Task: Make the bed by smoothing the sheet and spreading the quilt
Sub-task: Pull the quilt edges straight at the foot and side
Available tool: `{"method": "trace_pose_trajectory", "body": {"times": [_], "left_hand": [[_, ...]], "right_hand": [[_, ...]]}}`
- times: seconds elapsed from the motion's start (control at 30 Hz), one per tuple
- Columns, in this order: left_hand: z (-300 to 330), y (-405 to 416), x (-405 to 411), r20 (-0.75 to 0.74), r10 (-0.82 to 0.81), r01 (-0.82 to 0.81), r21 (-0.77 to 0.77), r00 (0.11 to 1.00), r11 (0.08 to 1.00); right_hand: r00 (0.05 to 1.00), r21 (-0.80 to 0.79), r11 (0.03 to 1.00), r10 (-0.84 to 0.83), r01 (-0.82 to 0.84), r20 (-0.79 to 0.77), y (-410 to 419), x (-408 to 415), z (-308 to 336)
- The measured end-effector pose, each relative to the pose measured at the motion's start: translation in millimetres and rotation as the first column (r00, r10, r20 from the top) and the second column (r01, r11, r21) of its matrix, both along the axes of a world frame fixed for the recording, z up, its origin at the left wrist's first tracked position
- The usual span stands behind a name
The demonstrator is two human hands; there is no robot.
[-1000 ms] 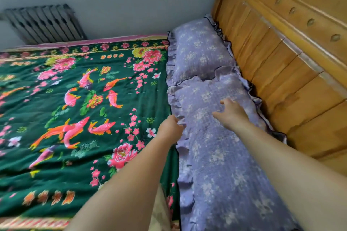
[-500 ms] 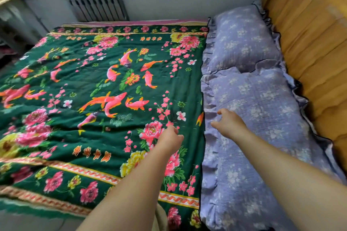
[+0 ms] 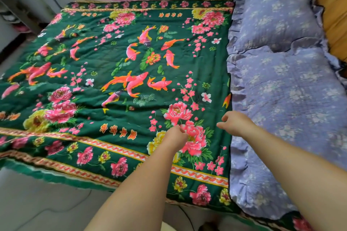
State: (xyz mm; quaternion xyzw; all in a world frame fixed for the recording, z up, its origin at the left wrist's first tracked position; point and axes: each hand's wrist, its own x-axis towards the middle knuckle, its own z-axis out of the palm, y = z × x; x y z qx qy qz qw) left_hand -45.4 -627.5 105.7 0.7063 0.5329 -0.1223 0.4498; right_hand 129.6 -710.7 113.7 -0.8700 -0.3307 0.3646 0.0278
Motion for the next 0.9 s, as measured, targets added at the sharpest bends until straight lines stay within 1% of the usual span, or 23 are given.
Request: {"method": "trace_pose_trajectory", "body": {"times": [0.07,0.2,0.3,0.4,0.47,0.53,0.6,0.67,0.73,0.83,0.87,0.9], "left_hand": [[-1,14,-13,-0.01,-0.042,0.042,0.006,0.999,0.999],[-11,44,-44,0.005,-0.064,0.064,0.017,0.998,0.998],[-26,73,-86,-0.006,-0.081,0.081,0.014,0.997,0.997],[-48,105,-143,-0.028,-0.095,0.095,0.0,0.995,0.995],[-61,125,-193,-0.062,-0.039,0.037,-0.03,0.997,0.999],[-76,143,-241,-0.129,0.05,-0.058,-0.06,0.99,0.997],[-95,155,-275,-0.18,0.186,-0.2,-0.061,0.966,0.978],[-113,159,-298,-0.171,0.303,-0.319,-0.075,0.937,0.945],[-130,158,-315,-0.15,0.374,-0.39,-0.095,0.915,0.916],[-155,149,-331,-0.142,0.478,-0.497,-0.154,0.867,0.854],[-163,145,-334,-0.132,0.521,-0.537,-0.165,0.843,0.827],[-173,141,-338,-0.134,0.581,-0.596,-0.191,0.803,0.78]], "right_hand": [[1.0,0.013,1.0,-0.008,0.008,0.003,12,-19,-1],[0.999,0.019,0.999,-0.033,0.034,-0.034,38,-66,-8],[0.997,0.0,0.999,-0.052,0.052,-0.059,59,-108,-22],[0.997,-0.017,0.998,-0.06,0.06,-0.052,85,-162,-40],[0.994,-0.051,0.997,-0.056,0.052,-0.091,104,-205,-51],[0.99,-0.089,0.996,-0.029,0.017,-0.141,121,-246,-60],[0.985,-0.116,0.993,0.014,-0.034,-0.17,132,-278,-67],[0.983,-0.124,0.99,0.04,-0.063,-0.18,141,-299,-76],[0.981,-0.144,0.987,0.047,-0.075,-0.187,149,-316,-89],[0.977,-0.176,0.974,0.11,-0.143,-0.185,157,-335,-110],[0.973,-0.181,0.968,0.139,-0.173,-0.183,159,-340,-116],[0.968,-0.182,0.962,0.169,-0.202,-0.183,161,-347,-126]]}}
